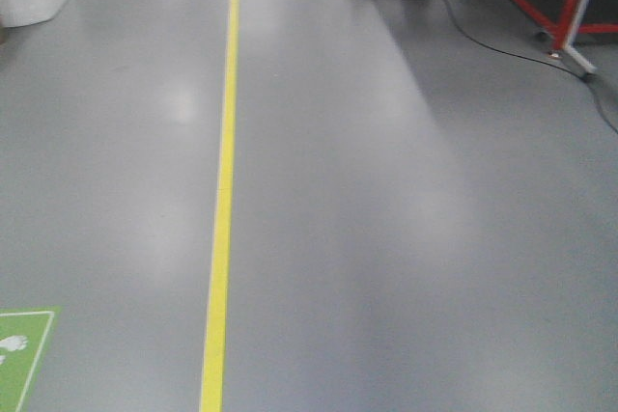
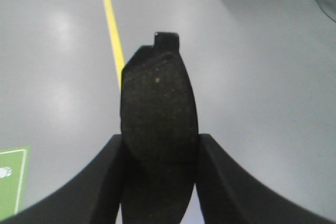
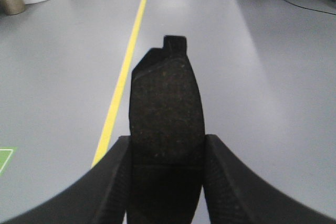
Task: Move and align brake pads A on conveyor
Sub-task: 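Turn the base away from the table holding both brake pads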
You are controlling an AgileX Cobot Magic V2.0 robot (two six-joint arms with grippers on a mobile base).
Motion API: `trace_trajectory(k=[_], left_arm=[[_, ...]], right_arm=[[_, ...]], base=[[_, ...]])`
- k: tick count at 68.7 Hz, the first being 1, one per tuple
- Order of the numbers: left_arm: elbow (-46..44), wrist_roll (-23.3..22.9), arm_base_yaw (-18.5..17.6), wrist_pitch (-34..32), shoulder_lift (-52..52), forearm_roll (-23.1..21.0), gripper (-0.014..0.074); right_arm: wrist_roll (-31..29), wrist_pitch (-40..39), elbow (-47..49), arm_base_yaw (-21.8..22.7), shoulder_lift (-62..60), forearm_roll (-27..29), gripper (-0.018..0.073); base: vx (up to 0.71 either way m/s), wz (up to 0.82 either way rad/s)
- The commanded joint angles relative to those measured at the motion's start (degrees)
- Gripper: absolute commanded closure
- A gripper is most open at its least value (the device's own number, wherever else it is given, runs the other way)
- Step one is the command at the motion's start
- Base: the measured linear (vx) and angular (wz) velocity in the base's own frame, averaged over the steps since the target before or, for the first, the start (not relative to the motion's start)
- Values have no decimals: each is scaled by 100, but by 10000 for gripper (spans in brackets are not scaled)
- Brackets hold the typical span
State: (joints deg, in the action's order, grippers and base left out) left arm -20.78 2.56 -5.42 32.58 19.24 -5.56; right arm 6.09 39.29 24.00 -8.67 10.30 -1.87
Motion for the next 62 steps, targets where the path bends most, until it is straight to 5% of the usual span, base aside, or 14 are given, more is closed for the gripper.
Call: trace_trajectory(k=[1,62], left_arm=[[-171,-58,-40,-540,34,-63,602],[-171,-58,-40,-540,29,-63,602]], right_arm=[[-33,-502,166,1,61,-43,566],[-33,-501,166,1,61,-43,566]], base=[[8,49],[28,13]])
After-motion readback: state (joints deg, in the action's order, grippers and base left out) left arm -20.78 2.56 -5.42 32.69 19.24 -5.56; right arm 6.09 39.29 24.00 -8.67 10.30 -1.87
